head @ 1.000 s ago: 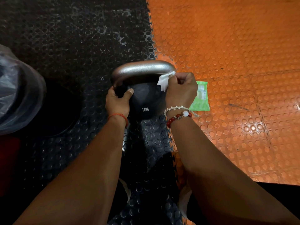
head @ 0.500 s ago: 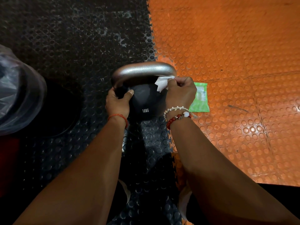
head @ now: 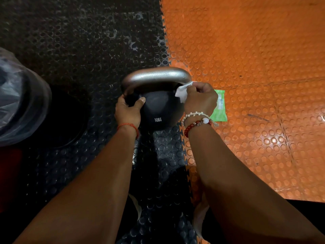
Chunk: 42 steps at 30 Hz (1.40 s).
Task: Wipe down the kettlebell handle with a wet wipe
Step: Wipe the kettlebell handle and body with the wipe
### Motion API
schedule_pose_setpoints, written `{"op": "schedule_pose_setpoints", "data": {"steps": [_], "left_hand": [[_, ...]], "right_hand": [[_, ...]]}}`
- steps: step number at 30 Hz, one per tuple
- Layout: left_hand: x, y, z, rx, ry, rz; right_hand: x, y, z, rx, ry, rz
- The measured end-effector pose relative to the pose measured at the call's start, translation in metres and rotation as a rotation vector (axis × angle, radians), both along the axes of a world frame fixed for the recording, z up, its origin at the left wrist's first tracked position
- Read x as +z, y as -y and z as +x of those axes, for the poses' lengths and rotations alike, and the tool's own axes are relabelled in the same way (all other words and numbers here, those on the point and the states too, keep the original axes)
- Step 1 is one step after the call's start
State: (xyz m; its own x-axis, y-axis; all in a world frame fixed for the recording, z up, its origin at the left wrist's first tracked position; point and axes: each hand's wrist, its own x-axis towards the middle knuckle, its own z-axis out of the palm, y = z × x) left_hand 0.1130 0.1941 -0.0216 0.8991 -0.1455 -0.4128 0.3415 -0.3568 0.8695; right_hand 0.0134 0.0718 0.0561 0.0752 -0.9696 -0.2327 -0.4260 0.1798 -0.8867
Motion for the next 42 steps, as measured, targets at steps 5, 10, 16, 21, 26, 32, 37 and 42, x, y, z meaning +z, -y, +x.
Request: {"op": "schedule_pose_setpoints", "data": {"steps": [5, 10, 16, 21, 26, 32, 37, 42], "left_hand": [[-0.004, 0.000, 0.000, 0.009, -0.007, -0.012], [-0.004, -0.001, 0.000, 0.000, -0.016, -0.021], [-0.005, -0.001, 0.001, 0.005, -0.027, -0.019], [-0.010, -0.002, 0.002, 0.007, -0.040, -0.034], [-0.011, -0.002, 0.002, 0.008, -0.036, -0.057], [-0.011, -0.003, 0.003, -0.001, -0.034, -0.048], [-0.011, -0.003, 0.002, -0.003, -0.040, -0.057], [-0.012, -0.002, 0.002, 0.007, -0.035, -0.073]], "right_hand": [[0.002, 0.006, 0.001, 0.035, -0.003, -0.050], [-0.003, 0.015, -0.001, 0.017, 0.009, 0.046], [-0.004, 0.018, 0.000, 0.093, 0.005, -0.051], [-0.005, 0.030, 0.004, 0.186, 0.031, -0.036], [-0.012, 0.037, 0.002, 0.230, 0.052, -0.009], [-0.010, 0.040, 0.004, 0.307, 0.122, -0.053], [-0.007, 0.048, 0.005, 0.362, 0.102, 0.001], [-0.007, 0.050, 0.000, 0.388, 0.187, -0.007]]}}
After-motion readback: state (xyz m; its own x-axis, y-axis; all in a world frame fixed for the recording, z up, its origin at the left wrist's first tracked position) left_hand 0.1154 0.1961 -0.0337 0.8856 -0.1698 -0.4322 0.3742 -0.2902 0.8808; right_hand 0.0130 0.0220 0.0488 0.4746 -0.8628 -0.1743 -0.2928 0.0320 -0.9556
